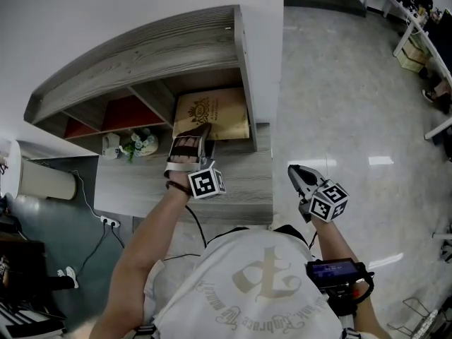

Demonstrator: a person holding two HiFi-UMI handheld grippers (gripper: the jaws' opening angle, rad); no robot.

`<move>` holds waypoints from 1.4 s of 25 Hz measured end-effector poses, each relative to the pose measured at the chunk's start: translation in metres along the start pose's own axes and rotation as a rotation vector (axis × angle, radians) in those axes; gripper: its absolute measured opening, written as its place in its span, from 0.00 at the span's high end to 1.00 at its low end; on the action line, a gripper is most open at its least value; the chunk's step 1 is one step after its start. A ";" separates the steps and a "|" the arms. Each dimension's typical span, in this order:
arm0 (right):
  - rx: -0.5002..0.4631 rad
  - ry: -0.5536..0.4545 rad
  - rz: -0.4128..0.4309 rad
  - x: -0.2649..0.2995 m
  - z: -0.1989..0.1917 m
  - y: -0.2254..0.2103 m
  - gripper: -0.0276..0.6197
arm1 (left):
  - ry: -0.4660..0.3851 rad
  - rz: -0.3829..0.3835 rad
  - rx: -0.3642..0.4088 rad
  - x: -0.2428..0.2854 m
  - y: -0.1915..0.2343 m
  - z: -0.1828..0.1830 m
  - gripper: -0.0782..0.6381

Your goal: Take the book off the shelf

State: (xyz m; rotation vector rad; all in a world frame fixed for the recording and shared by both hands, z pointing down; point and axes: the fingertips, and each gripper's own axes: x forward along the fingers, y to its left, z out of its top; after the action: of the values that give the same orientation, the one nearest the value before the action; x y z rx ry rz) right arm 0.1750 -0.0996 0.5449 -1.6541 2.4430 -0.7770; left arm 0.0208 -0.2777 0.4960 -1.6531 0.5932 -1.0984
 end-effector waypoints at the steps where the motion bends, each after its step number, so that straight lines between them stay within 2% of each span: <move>1: 0.000 0.000 0.001 -0.001 0.000 0.001 0.95 | 0.002 -0.003 -0.003 -0.004 0.000 0.000 0.58; 18: -0.021 0.034 0.063 0.008 -0.009 0.026 0.95 | 0.009 -0.040 -0.024 -0.075 -0.009 0.002 0.59; 35: -0.045 0.103 0.138 0.030 -0.025 0.049 0.95 | 0.034 -0.033 -0.069 -0.126 -0.022 -0.006 0.59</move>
State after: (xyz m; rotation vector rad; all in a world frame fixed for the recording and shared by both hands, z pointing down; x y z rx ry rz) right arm 0.1125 -0.1032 0.5501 -1.4755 2.6292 -0.8124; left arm -0.0452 -0.1712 0.4695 -1.7120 0.6345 -1.1437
